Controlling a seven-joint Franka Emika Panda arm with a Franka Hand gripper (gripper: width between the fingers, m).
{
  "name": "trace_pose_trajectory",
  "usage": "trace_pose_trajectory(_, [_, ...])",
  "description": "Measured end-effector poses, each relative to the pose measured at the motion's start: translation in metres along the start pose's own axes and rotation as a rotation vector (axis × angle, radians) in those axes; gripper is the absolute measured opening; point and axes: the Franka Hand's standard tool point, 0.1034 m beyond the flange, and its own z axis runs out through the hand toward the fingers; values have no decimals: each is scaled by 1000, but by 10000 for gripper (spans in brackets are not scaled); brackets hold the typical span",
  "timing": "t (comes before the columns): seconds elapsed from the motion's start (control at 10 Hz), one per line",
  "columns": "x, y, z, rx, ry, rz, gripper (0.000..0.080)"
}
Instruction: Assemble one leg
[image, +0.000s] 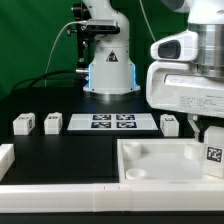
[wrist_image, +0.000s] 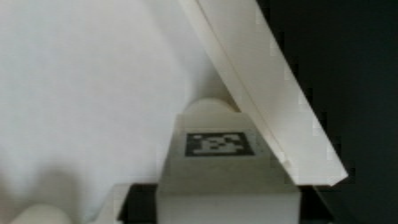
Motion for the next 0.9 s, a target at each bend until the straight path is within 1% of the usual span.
trace_pose_trajectory(0.3, [-1,-1,0,-2,3,326,294])
trace_pose_trajectory(0.6, [-1,-1,0,2,-2,620,294])
trace_pose_trajectory(0.8, [-1,-1,1,1,-2,589,294])
trace_pose_trajectory(0.9, [-1,0,2,0,-3,526,474])
